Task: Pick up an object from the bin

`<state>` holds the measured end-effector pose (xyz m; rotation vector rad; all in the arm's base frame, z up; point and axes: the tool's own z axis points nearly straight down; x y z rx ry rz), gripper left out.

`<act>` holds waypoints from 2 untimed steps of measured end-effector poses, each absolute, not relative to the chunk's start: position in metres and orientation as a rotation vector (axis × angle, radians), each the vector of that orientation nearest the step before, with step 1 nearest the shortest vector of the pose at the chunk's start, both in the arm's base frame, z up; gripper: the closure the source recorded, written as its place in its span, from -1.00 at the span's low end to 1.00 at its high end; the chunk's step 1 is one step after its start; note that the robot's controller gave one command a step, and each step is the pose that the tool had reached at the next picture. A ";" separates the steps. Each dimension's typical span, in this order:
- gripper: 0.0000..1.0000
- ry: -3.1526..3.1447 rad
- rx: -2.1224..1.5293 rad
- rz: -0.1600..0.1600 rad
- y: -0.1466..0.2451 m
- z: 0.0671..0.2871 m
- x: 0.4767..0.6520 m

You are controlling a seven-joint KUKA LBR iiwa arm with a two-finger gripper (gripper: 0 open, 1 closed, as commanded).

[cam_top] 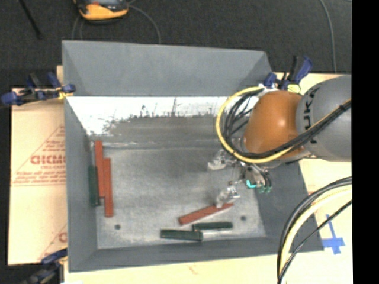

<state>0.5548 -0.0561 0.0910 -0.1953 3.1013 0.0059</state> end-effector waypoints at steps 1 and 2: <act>1.00 3.146 -0.200 0.011 -0.057 0.088 0.546; 1.00 3.146 -0.200 0.011 -0.057 0.088 0.546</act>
Offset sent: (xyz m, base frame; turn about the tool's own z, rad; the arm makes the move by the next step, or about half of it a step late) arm 0.0000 0.0000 0.0000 0.0000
